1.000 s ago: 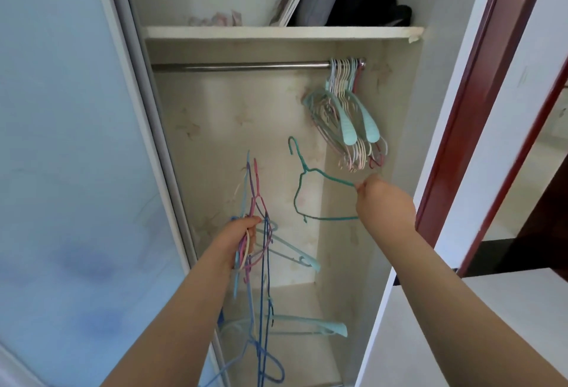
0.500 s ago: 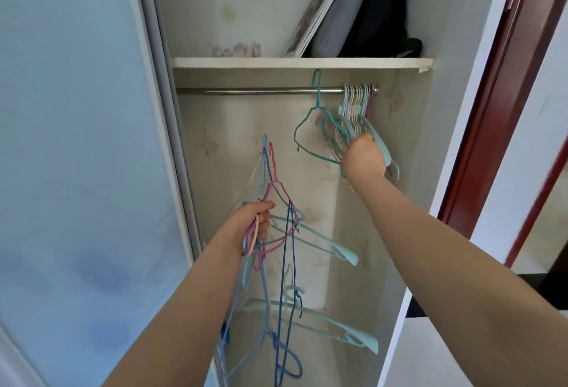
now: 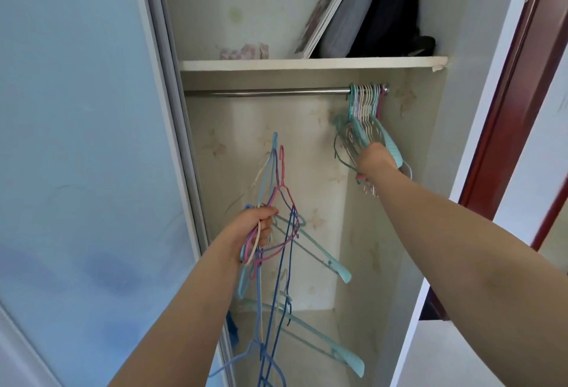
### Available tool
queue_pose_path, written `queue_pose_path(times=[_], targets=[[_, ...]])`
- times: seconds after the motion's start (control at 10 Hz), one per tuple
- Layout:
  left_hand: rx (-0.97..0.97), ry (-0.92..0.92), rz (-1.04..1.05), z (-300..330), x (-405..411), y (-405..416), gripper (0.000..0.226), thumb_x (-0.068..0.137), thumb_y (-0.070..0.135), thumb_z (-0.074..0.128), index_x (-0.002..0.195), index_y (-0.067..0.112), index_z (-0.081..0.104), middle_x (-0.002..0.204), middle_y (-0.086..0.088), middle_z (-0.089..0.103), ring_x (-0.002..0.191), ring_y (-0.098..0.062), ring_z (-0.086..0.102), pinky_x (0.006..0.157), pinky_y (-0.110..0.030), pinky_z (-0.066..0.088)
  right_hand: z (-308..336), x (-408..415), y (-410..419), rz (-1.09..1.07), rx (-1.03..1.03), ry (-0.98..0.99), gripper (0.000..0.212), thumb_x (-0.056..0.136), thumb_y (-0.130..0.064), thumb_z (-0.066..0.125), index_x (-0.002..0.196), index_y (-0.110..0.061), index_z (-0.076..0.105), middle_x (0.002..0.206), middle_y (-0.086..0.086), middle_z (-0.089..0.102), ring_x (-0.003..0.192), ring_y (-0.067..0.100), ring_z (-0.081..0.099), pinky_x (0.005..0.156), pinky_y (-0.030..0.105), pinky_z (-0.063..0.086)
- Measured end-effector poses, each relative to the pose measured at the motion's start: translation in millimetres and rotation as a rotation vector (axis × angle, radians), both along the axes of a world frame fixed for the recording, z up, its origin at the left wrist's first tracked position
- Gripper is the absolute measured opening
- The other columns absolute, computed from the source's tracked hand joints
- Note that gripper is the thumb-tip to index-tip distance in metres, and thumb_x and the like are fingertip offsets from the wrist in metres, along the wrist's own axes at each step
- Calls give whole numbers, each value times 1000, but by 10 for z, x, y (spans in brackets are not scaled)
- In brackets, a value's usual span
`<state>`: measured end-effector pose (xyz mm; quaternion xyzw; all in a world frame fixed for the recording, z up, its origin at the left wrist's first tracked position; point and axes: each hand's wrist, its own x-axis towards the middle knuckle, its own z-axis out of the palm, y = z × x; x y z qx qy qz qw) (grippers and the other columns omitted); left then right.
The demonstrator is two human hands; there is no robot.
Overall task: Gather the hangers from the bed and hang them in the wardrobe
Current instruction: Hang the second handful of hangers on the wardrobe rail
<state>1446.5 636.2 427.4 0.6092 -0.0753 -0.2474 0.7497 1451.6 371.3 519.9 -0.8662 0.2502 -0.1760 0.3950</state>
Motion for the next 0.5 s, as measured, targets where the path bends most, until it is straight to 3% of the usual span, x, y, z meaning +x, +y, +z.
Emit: queue_pose_path(times=[0.1, 0.2, 0.3, 0.4, 0.5], targets=[[9, -2, -30, 48, 3, 9, 23, 100, 10, 38, 78, 13, 44, 35, 7, 31, 26, -6, 25, 29, -12, 23, -190, 149, -160, 16, 209, -46, 24, 91, -6, 51, 112, 2, 61, 87, 12, 66, 62, 19, 60, 53, 20, 45], [-24, 1, -36, 55, -20, 34, 23, 101, 11, 36, 80, 12, 45, 34, 8, 31, 25, -5, 24, 30, -10, 21, -420, 158, -174, -84, 241, -207, 30, 90, -12, 52, 117, -2, 57, 109, 15, 63, 101, 30, 63, 80, 31, 51], [-58, 13, -61, 46, -60, 69, 24, 101, 12, 34, 80, 13, 45, 33, 8, 30, 25, -4, 23, 32, -10, 18, -868, -107, -77, -176, 122, -398, 35, 89, -12, 56, 120, 3, 49, 124, 22, 51, 114, 32, 51, 96, 34, 40], [-67, 23, -93, 27, -124, 118, 24, 102, 12, 33, 81, 14, 45, 33, 8, 30, 25, -4, 22, 32, -11, 16, -1486, -480, 30, -192, 93, -315, 29, 94, -16, 46, 120, -4, 45, 124, 18, 49, 109, 32, 51, 92, 38, 39], [-61, 29, -132, 5, -218, 177, 23, 101, 13, 32, 83, 13, 46, 34, 7, 30, 25, -3, 22, 34, -13, 15, -2140, -762, 114, -71, -12, 96, 21, 96, -21, 42, 112, -11, 52, 109, 16, 63, 100, 36, 59, 85, 38, 45]])
